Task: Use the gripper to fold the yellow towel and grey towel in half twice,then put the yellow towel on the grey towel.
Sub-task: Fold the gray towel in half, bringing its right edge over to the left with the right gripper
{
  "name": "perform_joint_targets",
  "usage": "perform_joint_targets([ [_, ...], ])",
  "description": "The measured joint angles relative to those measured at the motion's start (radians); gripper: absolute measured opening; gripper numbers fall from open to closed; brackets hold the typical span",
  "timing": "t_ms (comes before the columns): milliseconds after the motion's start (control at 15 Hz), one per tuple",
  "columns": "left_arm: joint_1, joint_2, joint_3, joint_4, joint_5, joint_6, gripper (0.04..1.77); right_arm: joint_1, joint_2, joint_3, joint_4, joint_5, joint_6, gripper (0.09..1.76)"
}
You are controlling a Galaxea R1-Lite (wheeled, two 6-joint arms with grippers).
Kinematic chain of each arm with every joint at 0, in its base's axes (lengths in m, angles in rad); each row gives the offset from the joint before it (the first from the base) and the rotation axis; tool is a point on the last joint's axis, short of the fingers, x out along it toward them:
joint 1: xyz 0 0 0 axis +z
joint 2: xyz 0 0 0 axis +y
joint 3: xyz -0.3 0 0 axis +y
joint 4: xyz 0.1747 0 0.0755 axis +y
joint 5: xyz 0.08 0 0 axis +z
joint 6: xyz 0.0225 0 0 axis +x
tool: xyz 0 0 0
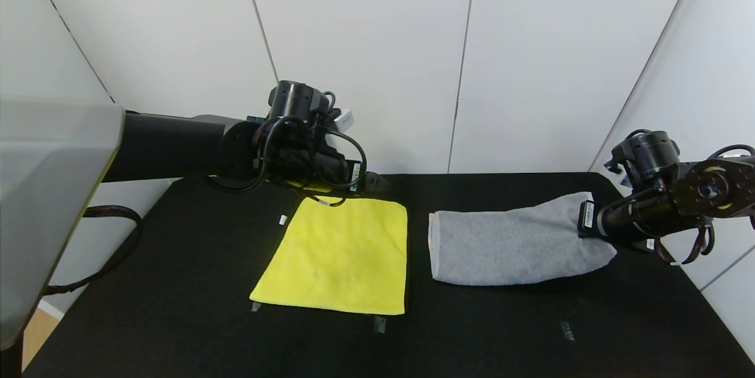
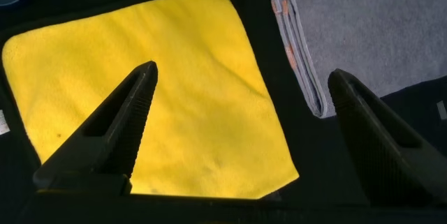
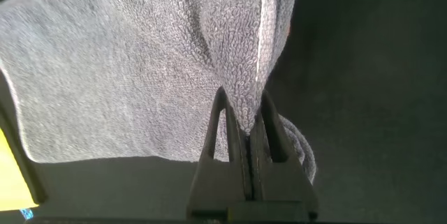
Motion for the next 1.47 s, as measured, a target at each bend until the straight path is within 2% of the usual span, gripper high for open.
perform_joint_targets([
  [400, 0.000, -0.008, 0.002, 0.000, 0.000, -0.001, 1.72, 0.012, -0.018, -0.004, 0.001, 0.000, 0.000, 0.12],
  [1067, 0.003, -0.017, 0.011, 0.001, 0.001, -0.001, 1.72, 0.212, 0.018, -0.070, 0.001, -0.009, 0.004, 0.12],
  [1467, 0.000, -0.031, 0.032, 0.000, 0.001, 0.000, 1.72, 0.278, 0.104, -0.151, -0.001, -0.009, 0.006, 0.12],
])
